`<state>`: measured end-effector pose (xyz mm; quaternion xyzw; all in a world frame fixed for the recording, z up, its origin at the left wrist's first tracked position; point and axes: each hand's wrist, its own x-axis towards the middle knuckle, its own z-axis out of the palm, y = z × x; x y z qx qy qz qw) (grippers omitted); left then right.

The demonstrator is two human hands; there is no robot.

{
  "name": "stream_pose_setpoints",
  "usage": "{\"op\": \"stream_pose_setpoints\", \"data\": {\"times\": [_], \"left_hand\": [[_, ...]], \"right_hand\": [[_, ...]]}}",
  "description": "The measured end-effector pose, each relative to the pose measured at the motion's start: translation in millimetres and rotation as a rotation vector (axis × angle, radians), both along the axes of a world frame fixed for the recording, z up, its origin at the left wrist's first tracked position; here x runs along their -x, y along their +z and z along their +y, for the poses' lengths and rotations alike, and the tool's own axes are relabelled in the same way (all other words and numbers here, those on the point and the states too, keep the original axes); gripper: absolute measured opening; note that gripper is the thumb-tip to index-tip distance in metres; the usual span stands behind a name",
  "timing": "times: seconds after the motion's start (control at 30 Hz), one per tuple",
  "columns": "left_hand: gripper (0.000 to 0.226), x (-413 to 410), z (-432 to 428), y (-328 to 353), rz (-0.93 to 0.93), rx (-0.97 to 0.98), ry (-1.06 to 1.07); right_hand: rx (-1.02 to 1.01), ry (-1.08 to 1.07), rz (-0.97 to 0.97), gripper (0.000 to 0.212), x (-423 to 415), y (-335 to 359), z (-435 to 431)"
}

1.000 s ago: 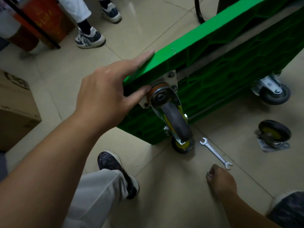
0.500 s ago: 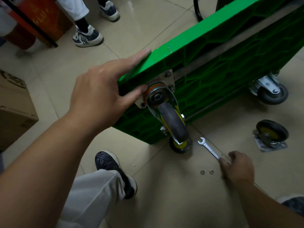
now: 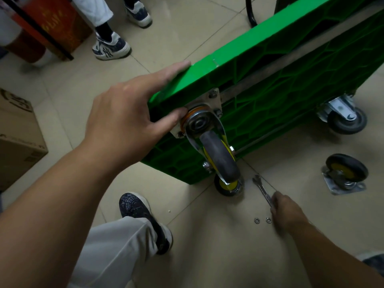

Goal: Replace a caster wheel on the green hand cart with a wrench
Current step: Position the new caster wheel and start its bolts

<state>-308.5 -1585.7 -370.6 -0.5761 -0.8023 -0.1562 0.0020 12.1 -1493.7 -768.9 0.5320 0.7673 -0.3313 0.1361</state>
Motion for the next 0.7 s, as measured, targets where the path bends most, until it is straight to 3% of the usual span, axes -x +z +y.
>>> {"op": "stream_pose_setpoints", "data": {"times": [0.1, 0.23, 0.33, 0.47, 0.57, 0.7], "left_hand": [[0.068, -1, 1, 0, 0.007, 0.009, 0.009], [0.07, -3, 0, 0, 0.017, 0.012, 0.038], [0.069, -7, 0, 3, 0.037, 0.009, 0.031], [0.069, -12, -1, 6, 0.063, -0.004, 0.024], [0.068, -12, -1, 6, 0.08, -0.01, 0.02], [0.068, -10, 0, 5, 0.097, -0.008, 0.032]], "right_hand": [[0.071, 0.04, 0.023, 0.021, 3, 14, 6], [0.264, -0.325, 0.51, 0.024, 11, 71, 9], [0.224, -0.474, 0.744, 0.013, 35, 133, 21], [0.175, -0.674, 1.061, 0.044, 76, 212, 27], [0.159, -0.567, 1.144, 0.064, 105, 232, 19], [0.102, -0.453, 1.115, 0.065, 135, 224, 16]]}}
